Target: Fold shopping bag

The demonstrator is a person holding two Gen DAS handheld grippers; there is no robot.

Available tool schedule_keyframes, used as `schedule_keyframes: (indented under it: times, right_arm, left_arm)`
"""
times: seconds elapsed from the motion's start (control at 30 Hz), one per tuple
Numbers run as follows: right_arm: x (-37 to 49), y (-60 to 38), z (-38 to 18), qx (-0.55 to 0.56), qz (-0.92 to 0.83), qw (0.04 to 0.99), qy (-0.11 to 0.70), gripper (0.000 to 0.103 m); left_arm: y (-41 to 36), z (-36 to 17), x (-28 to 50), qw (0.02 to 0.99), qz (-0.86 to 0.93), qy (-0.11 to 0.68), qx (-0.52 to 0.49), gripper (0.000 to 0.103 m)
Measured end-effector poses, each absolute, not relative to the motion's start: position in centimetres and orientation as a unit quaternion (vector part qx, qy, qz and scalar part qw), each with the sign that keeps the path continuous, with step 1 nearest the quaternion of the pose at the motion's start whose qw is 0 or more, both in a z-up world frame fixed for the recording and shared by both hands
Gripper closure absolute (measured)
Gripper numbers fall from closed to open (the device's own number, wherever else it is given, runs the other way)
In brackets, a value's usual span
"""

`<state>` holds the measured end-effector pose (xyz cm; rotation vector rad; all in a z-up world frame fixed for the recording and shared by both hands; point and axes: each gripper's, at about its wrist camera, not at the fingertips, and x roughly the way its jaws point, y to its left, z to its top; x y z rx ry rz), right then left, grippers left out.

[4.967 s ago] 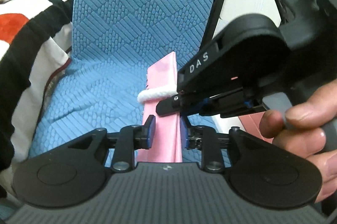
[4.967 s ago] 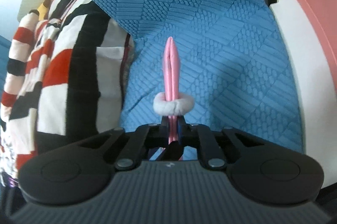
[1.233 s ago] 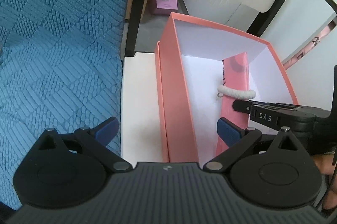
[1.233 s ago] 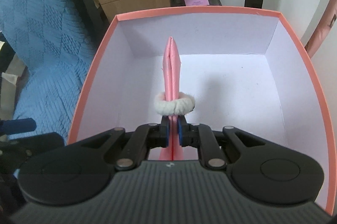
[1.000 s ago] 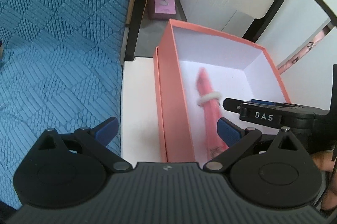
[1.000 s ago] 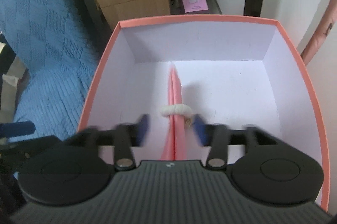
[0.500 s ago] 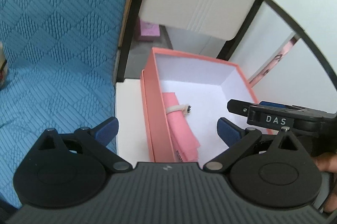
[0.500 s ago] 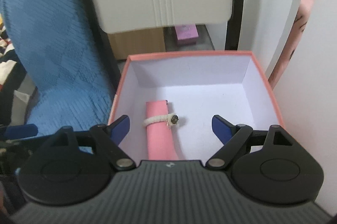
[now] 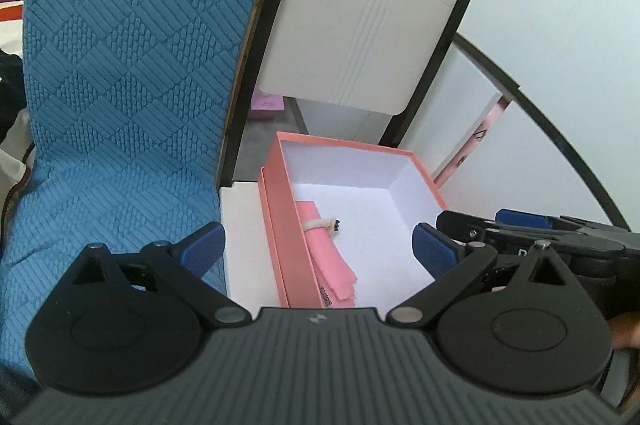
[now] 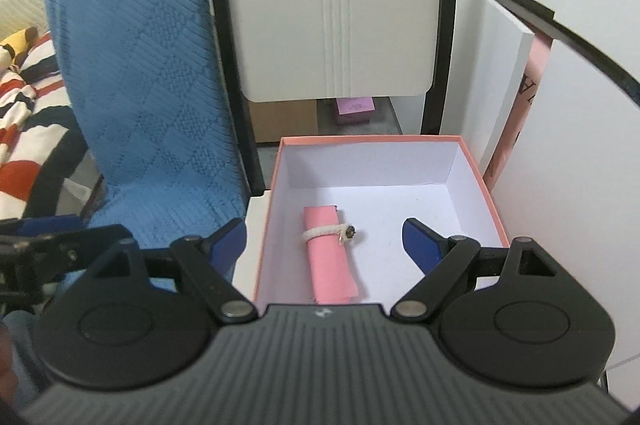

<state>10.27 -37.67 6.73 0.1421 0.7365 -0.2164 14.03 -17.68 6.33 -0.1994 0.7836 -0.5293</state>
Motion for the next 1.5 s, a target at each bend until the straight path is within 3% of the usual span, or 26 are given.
schedule_keyframes:
  times: [0.5,1.5]
  right_arm:
    - [3.7,-33.6,7.3,0.084,-0.143,0.928,0.335,0.017]
    - [2.7,-31.0,6.0,0.061,-0.154,0.925,0.342,0.017]
  left_arm:
    - [-14.0,8.9,9.4,0.9,-0.276,0.327,-0.084,0.002]
    - [-11.5,6.0,8.4,0.896,-0.276,0.336,-0.088,0.001]
